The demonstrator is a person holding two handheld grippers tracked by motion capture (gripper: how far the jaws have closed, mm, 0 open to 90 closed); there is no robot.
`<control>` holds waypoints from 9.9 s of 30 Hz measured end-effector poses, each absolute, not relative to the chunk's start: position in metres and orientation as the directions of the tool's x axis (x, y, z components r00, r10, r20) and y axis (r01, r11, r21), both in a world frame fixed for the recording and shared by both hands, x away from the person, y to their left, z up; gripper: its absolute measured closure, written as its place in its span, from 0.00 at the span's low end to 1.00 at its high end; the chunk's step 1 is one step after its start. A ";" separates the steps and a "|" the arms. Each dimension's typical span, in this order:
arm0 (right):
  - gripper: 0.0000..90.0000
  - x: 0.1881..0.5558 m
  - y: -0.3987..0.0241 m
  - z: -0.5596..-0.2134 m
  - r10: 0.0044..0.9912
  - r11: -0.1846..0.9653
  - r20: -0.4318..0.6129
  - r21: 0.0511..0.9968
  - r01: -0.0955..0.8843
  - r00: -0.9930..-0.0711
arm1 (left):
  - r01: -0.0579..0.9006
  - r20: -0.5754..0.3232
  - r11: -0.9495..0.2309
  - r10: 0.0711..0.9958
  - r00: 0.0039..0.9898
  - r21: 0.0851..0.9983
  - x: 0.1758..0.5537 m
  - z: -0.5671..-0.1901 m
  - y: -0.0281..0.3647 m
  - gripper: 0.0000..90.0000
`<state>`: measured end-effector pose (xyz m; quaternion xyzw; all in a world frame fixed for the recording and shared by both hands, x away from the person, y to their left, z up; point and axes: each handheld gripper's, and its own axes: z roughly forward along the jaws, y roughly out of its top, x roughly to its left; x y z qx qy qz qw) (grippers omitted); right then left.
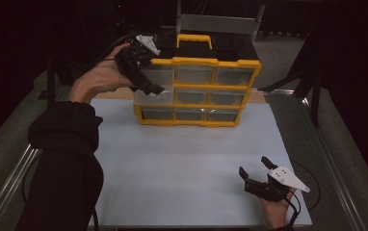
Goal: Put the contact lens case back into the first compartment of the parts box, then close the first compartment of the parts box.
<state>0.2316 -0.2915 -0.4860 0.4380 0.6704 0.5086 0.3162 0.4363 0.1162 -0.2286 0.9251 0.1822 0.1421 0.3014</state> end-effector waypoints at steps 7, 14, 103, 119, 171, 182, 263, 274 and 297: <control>0.10 0.232 -0.291 -0.486 0.910 0.097 0.023 0.959 0.267 -0.415 | 0.237 0.137 -0.736 0.409 0.902 0.634 0.430 -0.229 0.120 0.00; 0.10 0.232 -0.291 -0.486 0.909 0.099 0.022 0.959 0.266 -0.417 | 0.209 0.157 -0.740 0.392 0.907 0.639 0.422 -0.228 0.115 0.00; 0.10 0.234 -0.288 -0.488 0.909 0.114 0.008 0.957 0.267 -0.418 | 0.137 0.129 -0.763 0.277 0.952 0.632 0.387 -0.269 0.109 1.00; 0.10 0.234 -0.288 -0.487 0.908 0.115 0.008 0.957 0.267 -0.419 | 0.184 0.137 -0.746 0.347 0.928 0.640 0.391 -0.280 0.117 1.00; 0.10 0.234 -0.288 -0.488 0.907 0.121 0.005 0.955 0.270 -0.422 | 0.278 0.183 -0.695 0.510 0.840 0.663 0.415 -0.295 0.116 1.00; 0.10 0.234 -0.288 -0.488 0.906 0.119 0.007 0.955 0.271 -0.422 | 0.290 0.180 -0.681 0.530 0.829 0.672 0.419 -0.298 0.118 1.00; 0.10 0.232 -0.293 -0.487 0.912 0.112 0.008 0.956 0.270 -0.409 | 0.409 0.101 -0.579 0.653 0.750 0.705 0.466 -0.311 0.121 1.00; 0.10 0.232 -0.294 -0.487 0.913 0.112 0.008 0.956 0.271 -0.407 | 0.420 0.105 -0.579 0.664 0.740 0.699 0.471 -0.312 0.122 1.00; 0.10 0.232 -0.295 -0.488 0.914 0.109 0.011 0.956 0.272 -0.404 | 0.451 0.097 -0.543 0.708 0.700 0.708 0.479 -0.315 0.127 1.00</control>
